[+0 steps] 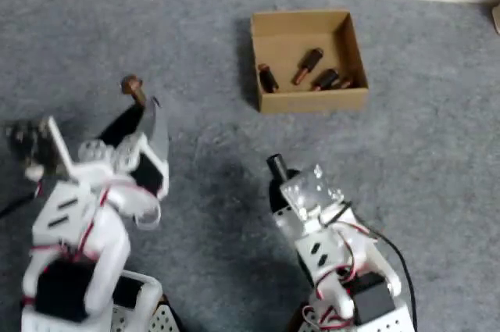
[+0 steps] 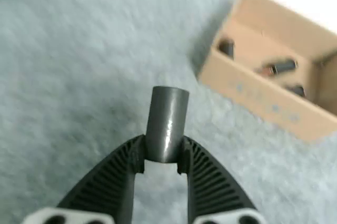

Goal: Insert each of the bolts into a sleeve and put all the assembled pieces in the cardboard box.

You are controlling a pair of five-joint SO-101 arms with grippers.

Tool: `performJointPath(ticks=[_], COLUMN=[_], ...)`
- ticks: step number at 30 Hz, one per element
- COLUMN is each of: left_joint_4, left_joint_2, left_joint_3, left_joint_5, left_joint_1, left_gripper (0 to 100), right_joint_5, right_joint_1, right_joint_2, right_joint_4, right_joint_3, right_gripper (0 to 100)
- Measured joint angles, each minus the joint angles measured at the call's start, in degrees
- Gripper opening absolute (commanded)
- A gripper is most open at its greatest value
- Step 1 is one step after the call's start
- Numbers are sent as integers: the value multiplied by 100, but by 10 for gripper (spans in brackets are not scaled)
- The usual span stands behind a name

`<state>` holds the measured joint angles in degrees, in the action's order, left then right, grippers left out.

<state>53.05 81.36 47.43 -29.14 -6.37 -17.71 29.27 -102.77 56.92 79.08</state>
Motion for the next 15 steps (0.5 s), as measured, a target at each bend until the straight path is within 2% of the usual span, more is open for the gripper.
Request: performJointPath(ticks=[7, 15], left_joint_4=[255, -510], left_joint_2=[844, 888], left_joint_3=[527, 1108], left_joint_5=[-334, -484], left_joint_1=[-1169, -1767], left_gripper=[4, 4], right_joint_5=[53, 53], right_joint_1=[466, 703], right_joint_2=[-202, -229], right_joint_4=[-18, -677], right_joint_3=[97, 440], right_gripper=[5, 5])
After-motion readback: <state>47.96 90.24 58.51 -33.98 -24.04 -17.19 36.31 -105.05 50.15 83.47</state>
